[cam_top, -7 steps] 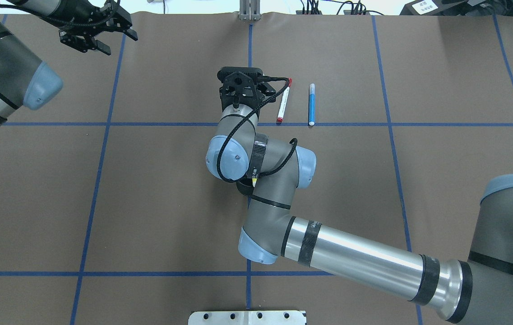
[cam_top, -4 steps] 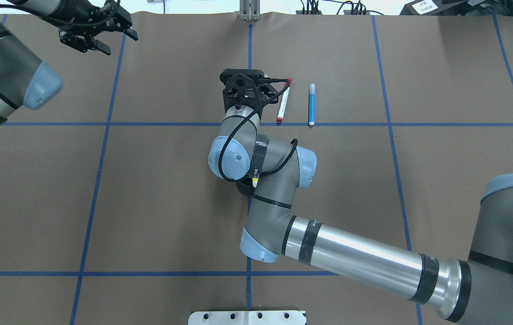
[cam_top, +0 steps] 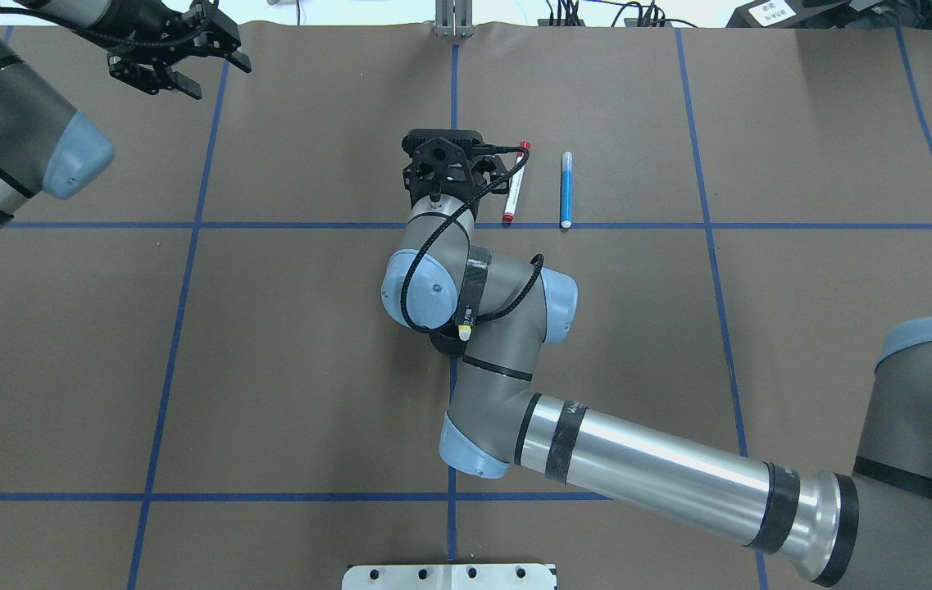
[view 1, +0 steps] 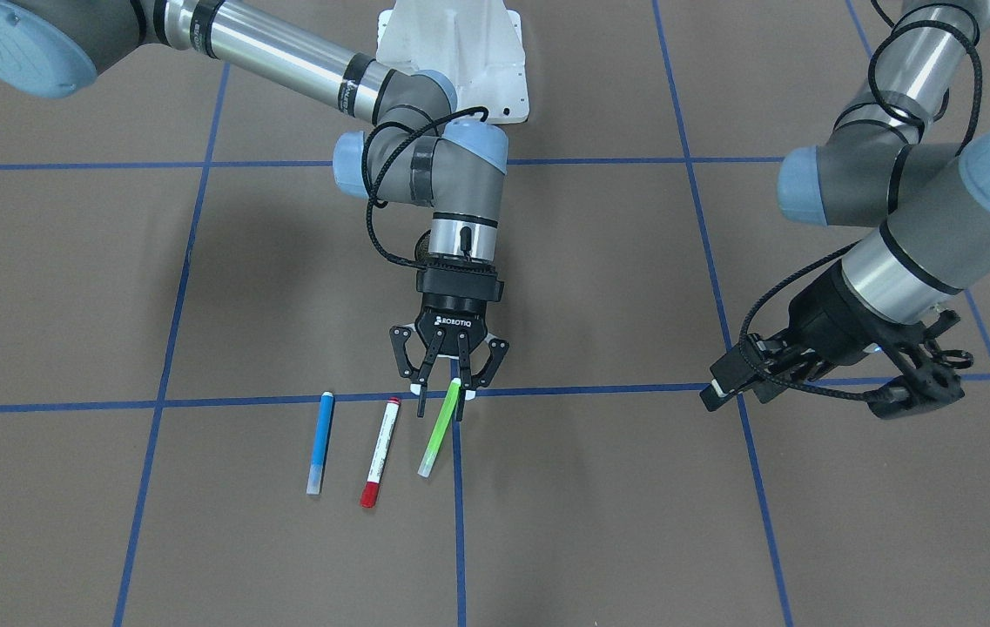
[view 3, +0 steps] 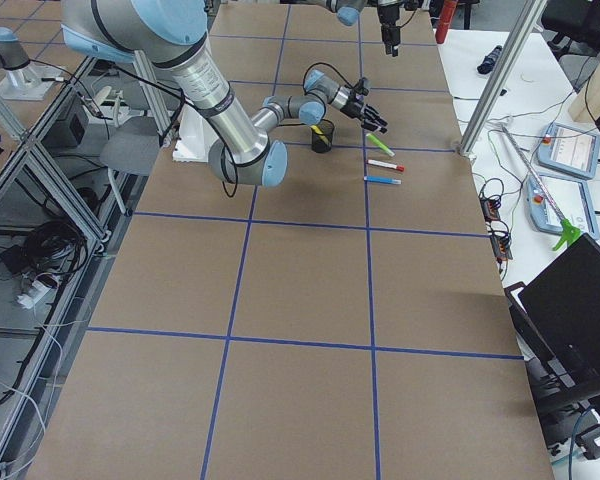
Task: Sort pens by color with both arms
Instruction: 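Open the right gripper and raise it off the green marker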
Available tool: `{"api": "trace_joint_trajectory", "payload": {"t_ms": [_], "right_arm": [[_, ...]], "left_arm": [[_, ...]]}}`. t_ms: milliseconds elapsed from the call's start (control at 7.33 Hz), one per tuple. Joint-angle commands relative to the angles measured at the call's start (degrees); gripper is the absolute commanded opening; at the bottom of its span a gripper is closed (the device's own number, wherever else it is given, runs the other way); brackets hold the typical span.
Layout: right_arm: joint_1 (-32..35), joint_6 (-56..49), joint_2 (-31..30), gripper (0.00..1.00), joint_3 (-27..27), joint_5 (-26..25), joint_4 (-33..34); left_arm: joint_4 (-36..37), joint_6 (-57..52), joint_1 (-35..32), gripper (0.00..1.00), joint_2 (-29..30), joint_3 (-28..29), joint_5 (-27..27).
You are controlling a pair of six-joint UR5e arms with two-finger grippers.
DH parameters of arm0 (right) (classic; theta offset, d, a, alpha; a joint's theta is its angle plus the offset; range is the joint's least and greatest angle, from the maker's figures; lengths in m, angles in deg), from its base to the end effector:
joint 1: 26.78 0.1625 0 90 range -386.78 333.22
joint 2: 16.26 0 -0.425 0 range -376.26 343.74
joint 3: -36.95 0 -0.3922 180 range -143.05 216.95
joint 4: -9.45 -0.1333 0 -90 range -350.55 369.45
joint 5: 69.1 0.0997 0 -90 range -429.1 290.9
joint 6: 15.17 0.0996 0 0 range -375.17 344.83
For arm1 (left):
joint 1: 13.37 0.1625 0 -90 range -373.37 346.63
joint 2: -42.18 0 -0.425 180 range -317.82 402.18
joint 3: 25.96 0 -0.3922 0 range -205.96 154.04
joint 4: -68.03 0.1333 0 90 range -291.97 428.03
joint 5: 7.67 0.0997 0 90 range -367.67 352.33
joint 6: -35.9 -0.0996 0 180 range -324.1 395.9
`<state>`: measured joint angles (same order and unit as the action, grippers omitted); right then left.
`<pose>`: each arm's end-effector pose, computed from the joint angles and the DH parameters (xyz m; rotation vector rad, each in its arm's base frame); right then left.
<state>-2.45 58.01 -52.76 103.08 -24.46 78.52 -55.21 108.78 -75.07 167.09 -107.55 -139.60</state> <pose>-0.6448 -0.5156 0.1889 0.9893 -0.5243 0.4659 0.2771 -0.6554 0.2872 0.1184 1.1859 -0.3033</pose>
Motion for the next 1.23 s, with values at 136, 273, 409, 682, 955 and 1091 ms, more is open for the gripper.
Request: {"api": "trace_joint_trajectory", "payload": {"t_ms": [136, 273, 409, 682, 955, 1091], "right_arm": [[0.1, -2.7, -3.6, 0.62, 11.6, 4.4, -0.2], [0.5, -3.9, -4.7, 0.62, 17.0, 7.9, -0.1], [2.6, -3.8, -7.6, 0.63, 23.5, 13.1, 0.4], [10.7, -3.7, -13.8, 0.78, 33.1, 28.8, 3.0], [17.4, -3.0, -17.6, 0.97, 37.6, 42.2, 7.6], [20.4, -3.2, -21.8, 0.98, 40.7, 48.6, 9.2]], "left_arm": [[0.7, 0.2, 0.2, 0.84, 0.7, 0.1, 0.1], [0.7, 3.5, 0.3, 0.84, 1.1, 0.1, 0.2], [0.8, 5.5, 0.4, 0.84, 1.9, 0.0, 0.2], [2.6, 11.3, 3.3, 0.84, 1.4, -4.1, 0.4], [23.6, 13.2, 11.5, 0.84, 1.5, -19.6, 7.3], [32.4, 13.6, 18.9, 0.84, 1.9, -26.4, 15.1]]}}
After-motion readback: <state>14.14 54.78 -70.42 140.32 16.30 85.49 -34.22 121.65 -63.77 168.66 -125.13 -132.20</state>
